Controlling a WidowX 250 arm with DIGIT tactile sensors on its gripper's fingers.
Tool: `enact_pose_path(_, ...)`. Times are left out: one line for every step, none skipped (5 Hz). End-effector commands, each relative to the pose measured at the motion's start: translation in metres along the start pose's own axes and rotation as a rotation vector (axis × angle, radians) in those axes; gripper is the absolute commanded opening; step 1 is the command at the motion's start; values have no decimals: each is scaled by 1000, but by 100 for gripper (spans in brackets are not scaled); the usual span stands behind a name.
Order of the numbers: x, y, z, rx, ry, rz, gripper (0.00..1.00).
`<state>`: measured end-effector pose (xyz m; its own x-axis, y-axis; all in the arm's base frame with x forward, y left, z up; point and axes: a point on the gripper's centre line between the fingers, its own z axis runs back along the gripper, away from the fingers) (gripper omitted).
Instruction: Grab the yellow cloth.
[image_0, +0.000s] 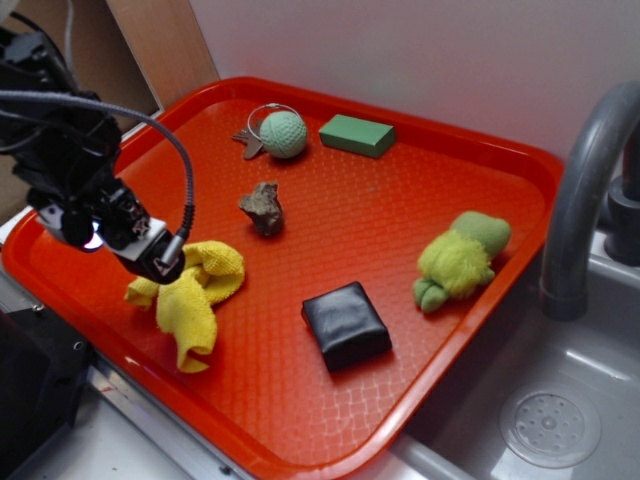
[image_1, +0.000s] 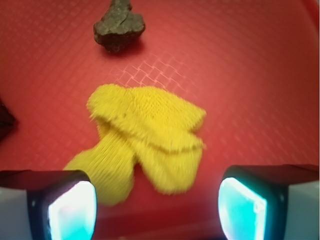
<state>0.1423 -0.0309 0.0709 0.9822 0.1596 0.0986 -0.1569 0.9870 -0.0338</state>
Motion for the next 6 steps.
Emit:
enact_pose_path(0, 27, -24, -127, 15, 33, 0)
enact_pose_path(1, 21, -14, -44, 37, -29, 100)
enact_pose_path(1, 21, -14, -44, 37, -29, 100)
enact_pose_path(1, 21, -14, -44, 37, -29, 100)
enact_pose_path(1, 21, -14, -44, 37, -29, 100)
enact_pose_path(13, -8, -45, -54, -48, -151, 100)
